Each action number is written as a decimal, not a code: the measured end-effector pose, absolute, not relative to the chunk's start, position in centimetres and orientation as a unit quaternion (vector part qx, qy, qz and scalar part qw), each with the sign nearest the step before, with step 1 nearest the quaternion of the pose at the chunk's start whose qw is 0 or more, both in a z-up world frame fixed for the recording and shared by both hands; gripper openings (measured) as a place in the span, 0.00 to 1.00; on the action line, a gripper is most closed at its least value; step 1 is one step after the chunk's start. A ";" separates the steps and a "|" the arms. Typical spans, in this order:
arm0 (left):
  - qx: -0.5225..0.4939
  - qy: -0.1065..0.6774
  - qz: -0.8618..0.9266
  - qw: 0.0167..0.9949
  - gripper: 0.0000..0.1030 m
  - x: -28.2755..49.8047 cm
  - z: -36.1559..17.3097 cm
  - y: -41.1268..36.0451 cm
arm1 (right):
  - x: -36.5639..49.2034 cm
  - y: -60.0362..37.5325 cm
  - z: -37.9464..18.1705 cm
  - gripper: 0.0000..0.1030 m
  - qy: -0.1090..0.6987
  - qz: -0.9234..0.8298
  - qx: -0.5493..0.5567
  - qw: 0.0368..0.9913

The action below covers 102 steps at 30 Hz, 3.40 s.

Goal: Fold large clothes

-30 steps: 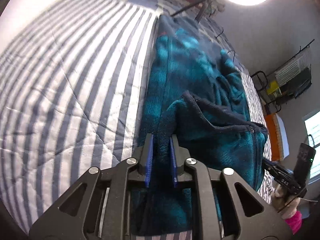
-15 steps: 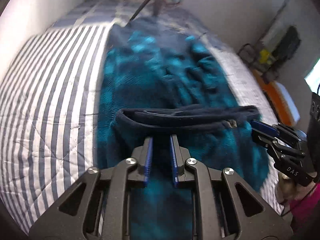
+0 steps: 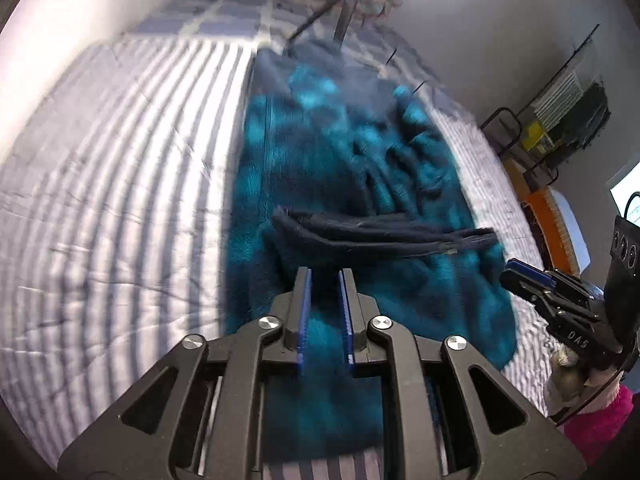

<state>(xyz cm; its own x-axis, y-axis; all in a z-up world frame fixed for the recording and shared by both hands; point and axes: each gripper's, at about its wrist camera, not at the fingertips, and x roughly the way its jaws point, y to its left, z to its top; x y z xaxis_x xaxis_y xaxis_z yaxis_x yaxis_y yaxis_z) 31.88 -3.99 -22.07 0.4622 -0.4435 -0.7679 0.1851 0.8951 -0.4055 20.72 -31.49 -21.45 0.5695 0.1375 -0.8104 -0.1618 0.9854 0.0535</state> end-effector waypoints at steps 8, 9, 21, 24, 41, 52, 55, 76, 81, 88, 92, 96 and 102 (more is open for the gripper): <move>-0.114 0.394 -0.205 0.889 0.13 29.1 -8.2 -1.0 | 16.6 -32.0 -9.7 0.25 0.388 0.092 -0.003 0.917; -0.113 0.385 -0.206 0.892 0.13 29.1 -6.8 -0.9 | 16.5 -32.0 -8.3 0.25 0.380 0.092 -0.005 0.920; -0.050 0.282 -0.207 0.935 0.13 28.7 10.2 0.1 | 17.2 -32.4 4.4 0.25 0.314 0.078 -0.031 0.946; -0.072 0.278 -0.214 0.934 0.13 31.2 10.7 0.6 | 19.6 -33.3 5.2 0.25 0.307 0.074 -0.024 0.949; -0.238 0.487 -0.191 0.818 0.53 54.1 -20.2 2.0 | 39.5 -42.8 -18.3 0.42 0.437 0.058 0.112 0.890; -0.254 0.523 -0.186 0.792 0.53 60.5 -27.6 -1.3 | 47.4 -46.4 -25.1 0.44 0.463 0.050 0.161 0.870; -0.229 0.539 -0.183 0.789 0.53 62.1 -28.7 -3.1 | 49.4 -47.0 -26.6 0.44 0.473 0.050 0.170 0.863; -0.068 0.503 -0.142 0.850 0.08 64.1 -29.1 -8.2 | 53.1 -41.7 -28.6 0.10 0.455 0.022 0.015 0.890; -0.088 0.481 -0.150 0.859 0.06 62.5 -26.0 -8.7 | 52.2 -39.8 -25.9 0.07 0.441 0.027 -0.024 0.897; -0.128 0.442 -0.182 0.869 0.06 59.1 -21.0 -7.1 | 49.0 -40.0 -20.3 0.06 0.397 0.049 0.005 0.917; -0.139 0.417 -0.203 0.875 0.06 55.8 -18.2 -6.5 | 46.0 -39.3 -17.0 0.06 0.378 0.064 -0.003 0.923; -0.150 0.396 -0.219 0.879 0.06 52.0 -15.9 -6.0 | 42.7 -38.3 -14.6 0.06 0.366 0.083 -0.008 0.927; -0.146 0.386 -0.236 0.880 0.06 44.7 -14.6 -5.2 | 35.5 -37.5 -12.3 0.06 0.361 0.107 -0.022 0.926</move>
